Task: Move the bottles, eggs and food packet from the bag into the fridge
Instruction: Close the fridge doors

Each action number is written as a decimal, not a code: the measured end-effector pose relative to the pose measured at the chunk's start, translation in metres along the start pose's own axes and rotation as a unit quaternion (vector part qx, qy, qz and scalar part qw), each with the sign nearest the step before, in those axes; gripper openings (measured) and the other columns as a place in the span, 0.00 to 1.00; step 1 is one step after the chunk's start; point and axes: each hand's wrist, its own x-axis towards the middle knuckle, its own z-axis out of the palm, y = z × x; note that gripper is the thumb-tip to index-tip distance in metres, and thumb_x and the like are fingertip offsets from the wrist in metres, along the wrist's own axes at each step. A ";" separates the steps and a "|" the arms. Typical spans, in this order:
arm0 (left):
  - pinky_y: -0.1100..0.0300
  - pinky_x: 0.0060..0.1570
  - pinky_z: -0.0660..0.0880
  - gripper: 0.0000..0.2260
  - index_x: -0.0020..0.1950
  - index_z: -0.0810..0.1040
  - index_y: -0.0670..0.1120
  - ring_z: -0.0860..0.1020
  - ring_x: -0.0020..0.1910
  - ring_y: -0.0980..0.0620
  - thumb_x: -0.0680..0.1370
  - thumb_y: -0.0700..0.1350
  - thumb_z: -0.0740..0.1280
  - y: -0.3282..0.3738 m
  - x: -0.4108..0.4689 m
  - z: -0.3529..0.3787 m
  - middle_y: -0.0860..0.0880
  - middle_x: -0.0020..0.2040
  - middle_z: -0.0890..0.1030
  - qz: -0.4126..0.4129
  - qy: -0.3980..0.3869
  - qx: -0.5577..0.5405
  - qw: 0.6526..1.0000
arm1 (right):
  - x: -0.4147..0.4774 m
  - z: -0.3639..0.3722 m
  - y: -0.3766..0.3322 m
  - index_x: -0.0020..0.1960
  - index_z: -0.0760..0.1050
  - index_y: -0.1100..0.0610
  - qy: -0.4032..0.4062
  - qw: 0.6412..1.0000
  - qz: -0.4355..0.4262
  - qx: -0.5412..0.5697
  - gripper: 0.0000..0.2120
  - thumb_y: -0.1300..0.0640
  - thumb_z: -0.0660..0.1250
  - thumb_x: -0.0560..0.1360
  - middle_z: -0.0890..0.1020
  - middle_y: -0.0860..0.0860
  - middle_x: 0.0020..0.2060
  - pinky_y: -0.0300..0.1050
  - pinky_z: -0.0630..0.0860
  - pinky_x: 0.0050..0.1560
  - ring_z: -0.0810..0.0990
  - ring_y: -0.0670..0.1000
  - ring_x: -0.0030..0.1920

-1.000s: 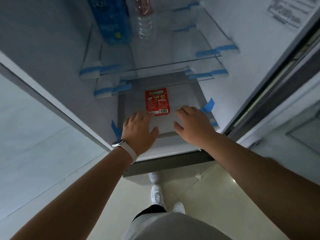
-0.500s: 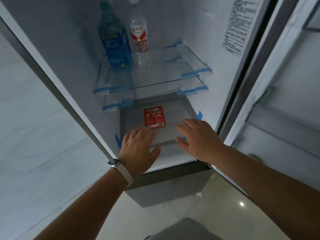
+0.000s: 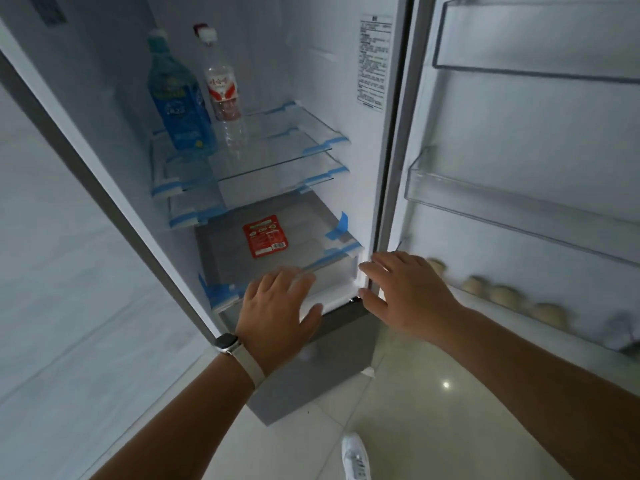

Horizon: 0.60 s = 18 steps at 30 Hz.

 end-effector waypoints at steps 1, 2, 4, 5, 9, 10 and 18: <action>0.47 0.71 0.61 0.22 0.72 0.71 0.53 0.68 0.71 0.46 0.79 0.58 0.62 0.005 -0.005 0.001 0.50 0.71 0.73 0.011 -0.001 -0.003 1.000 | -0.014 -0.002 0.001 0.63 0.75 0.54 0.006 1.000 0.015 -0.001 0.26 0.40 0.52 0.76 0.79 0.53 0.59 0.55 0.75 0.57 0.78 0.58 0.58; 0.47 0.70 0.62 0.22 0.72 0.71 0.54 0.69 0.71 0.46 0.79 0.59 0.62 0.012 -0.010 0.003 0.50 0.70 0.74 0.021 -0.002 -0.005 1.000 | -0.029 -0.004 0.002 0.62 0.76 0.54 0.016 0.999 0.029 -0.004 0.25 0.41 0.53 0.75 0.80 0.54 0.58 0.56 0.75 0.56 0.78 0.58 0.57; 0.46 0.68 0.65 0.23 0.69 0.73 0.54 0.72 0.68 0.46 0.77 0.60 0.59 0.028 -0.019 0.005 0.49 0.68 0.76 0.039 -0.004 -0.006 0.999 | -0.059 -0.010 0.004 0.59 0.77 0.54 0.041 0.998 0.055 -0.013 0.24 0.42 0.54 0.75 0.81 0.54 0.56 0.55 0.76 0.54 0.79 0.59 0.55; 0.46 0.66 0.68 0.23 0.68 0.75 0.54 0.74 0.66 0.46 0.76 0.61 0.57 0.038 -0.022 0.006 0.49 0.66 0.77 0.049 -0.003 -0.006 0.999 | -0.073 -0.013 0.006 0.58 0.78 0.54 0.049 0.996 0.068 -0.017 0.23 0.42 0.55 0.75 0.81 0.54 0.55 0.54 0.76 0.53 0.79 0.59 0.54; 0.46 0.58 0.75 0.21 0.61 0.80 0.51 0.80 0.57 0.45 0.73 0.58 0.61 0.080 -0.031 0.007 0.48 0.58 0.82 0.110 0.024 -0.016 0.993 | -0.121 -0.026 0.022 0.58 0.78 0.54 0.064 0.991 0.114 -0.036 0.22 0.42 0.56 0.75 0.81 0.54 0.55 0.54 0.76 0.52 0.79 0.59 0.53; 0.45 0.58 0.75 0.21 0.61 0.80 0.51 0.80 0.58 0.44 0.73 0.58 0.60 0.091 -0.031 0.007 0.48 0.58 0.82 0.126 0.025 -0.016 0.992 | -0.131 -0.031 0.028 0.58 0.78 0.54 0.069 0.989 0.126 -0.042 0.22 0.42 0.56 0.75 0.81 0.54 0.55 0.54 0.76 0.52 0.79 0.59 0.53; 0.43 0.60 0.74 0.23 0.63 0.79 0.52 0.80 0.59 0.43 0.74 0.60 0.58 0.183 -0.011 0.004 0.47 0.60 0.82 0.207 0.039 -0.021 0.977 | -0.199 -0.064 0.094 0.65 0.74 0.51 0.095 0.975 0.196 -0.047 0.22 0.40 0.56 0.77 0.78 0.51 0.62 0.52 0.73 0.61 0.77 0.54 0.61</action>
